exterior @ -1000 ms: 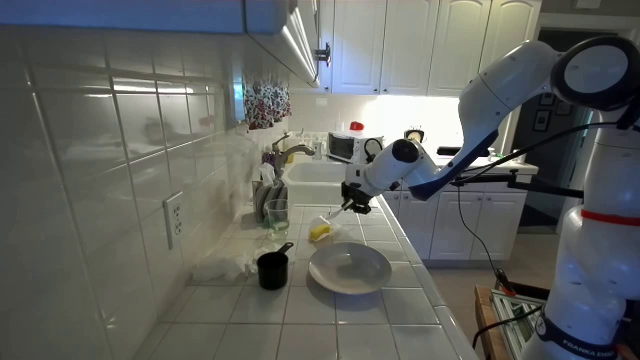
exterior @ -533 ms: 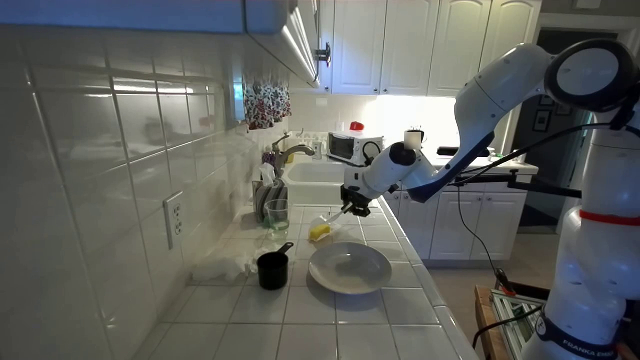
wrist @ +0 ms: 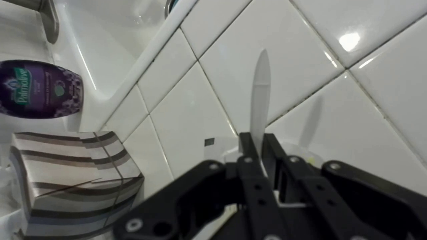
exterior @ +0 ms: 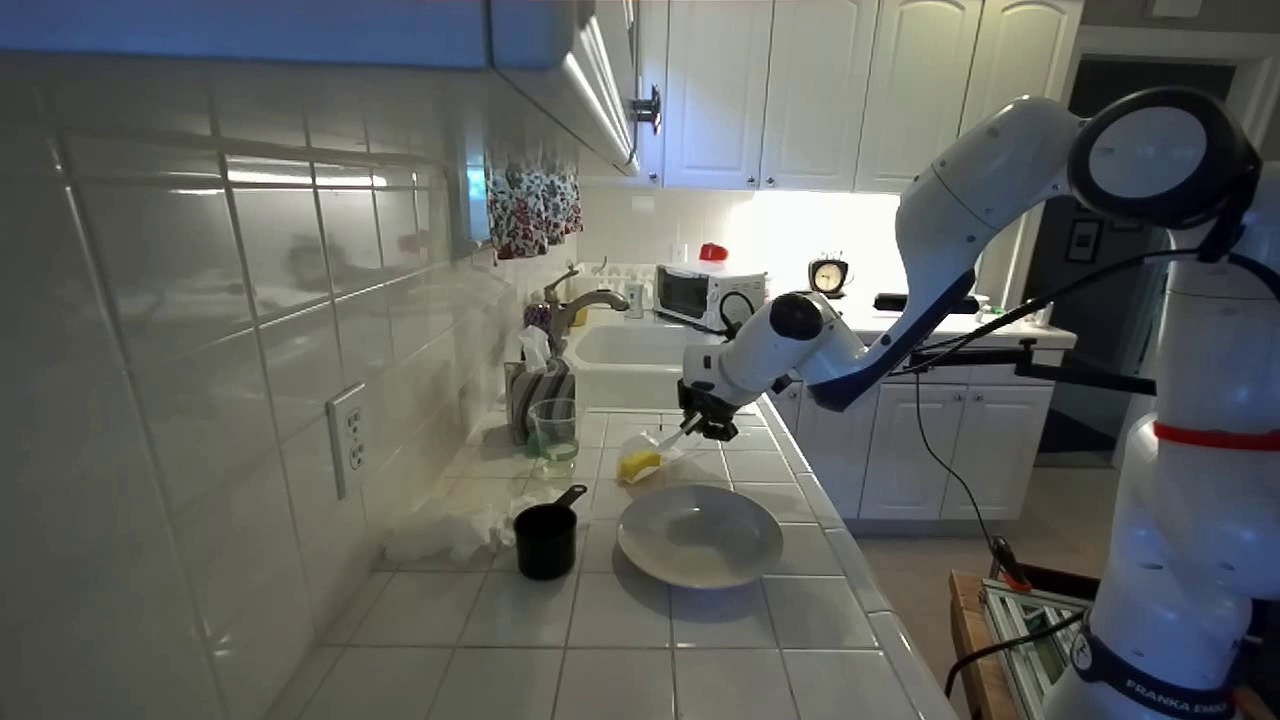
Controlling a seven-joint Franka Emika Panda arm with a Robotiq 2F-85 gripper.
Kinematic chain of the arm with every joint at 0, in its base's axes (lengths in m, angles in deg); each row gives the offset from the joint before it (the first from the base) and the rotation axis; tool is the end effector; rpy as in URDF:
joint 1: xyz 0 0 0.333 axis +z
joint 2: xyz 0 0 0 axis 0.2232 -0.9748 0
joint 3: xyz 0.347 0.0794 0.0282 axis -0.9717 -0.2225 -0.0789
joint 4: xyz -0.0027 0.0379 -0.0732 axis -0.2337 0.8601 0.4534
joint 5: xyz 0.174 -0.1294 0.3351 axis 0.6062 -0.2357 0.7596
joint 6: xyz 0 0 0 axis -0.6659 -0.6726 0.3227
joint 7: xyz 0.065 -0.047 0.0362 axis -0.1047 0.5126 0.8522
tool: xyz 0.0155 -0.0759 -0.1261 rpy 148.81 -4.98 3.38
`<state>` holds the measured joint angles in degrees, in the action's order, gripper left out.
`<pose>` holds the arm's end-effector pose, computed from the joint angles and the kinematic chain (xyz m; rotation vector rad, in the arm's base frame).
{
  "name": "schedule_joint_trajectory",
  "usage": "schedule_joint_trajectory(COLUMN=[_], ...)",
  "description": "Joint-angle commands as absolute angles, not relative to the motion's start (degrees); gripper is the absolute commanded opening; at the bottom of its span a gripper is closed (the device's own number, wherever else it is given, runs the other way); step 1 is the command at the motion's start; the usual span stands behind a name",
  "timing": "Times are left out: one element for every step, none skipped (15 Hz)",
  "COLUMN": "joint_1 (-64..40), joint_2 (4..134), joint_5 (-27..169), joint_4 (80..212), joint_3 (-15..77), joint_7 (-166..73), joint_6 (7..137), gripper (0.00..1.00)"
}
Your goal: Use the knife to cut the butter
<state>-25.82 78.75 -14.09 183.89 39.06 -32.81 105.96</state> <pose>0.5331 -0.1849 0.3293 1.9653 1.3430 0.2092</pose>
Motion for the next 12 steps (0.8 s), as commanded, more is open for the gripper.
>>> schedule_joint_trajectory(joint_1=[-25.98,-25.97,-26.00,-25.98,-25.98,-25.92,-25.85,-25.75,-25.69,-25.61,-25.53,-25.43], joint_2=[77.66,77.74,77.74,77.73,77.70,77.58,77.49,77.42,77.35,77.27,77.11,76.88], joint_5=[-12.90,-12.90,-12.85,-12.90,-13.01,-13.24,-13.48,-13.84,-14.03,-14.31,-14.68,-14.80], joint_4=[182.62,182.61,182.58,182.50,182.40,182.21,182.04,181.86,181.74,181.57,181.38,181.25], joint_3=[39.02,39.00,39.01,38.99,38.99,38.98,38.94,38.89,38.83,38.75,38.67,38.59], joint_7=[-30.13,-30.09,-29.97,-29.98,-30.00,-30.00,-29.89,-29.83,-29.57,-29.41,-29.17,-28.79], joint_6=[106.53,106.43,106.50,106.41,106.37,106.11,105.90,105.58,105.31,104.96,104.55,104.12], gripper=[0.03,0.03,0.03,0.03,0.03,0.03,0.03,0.03,0.03,0.03,0.03,0.03])
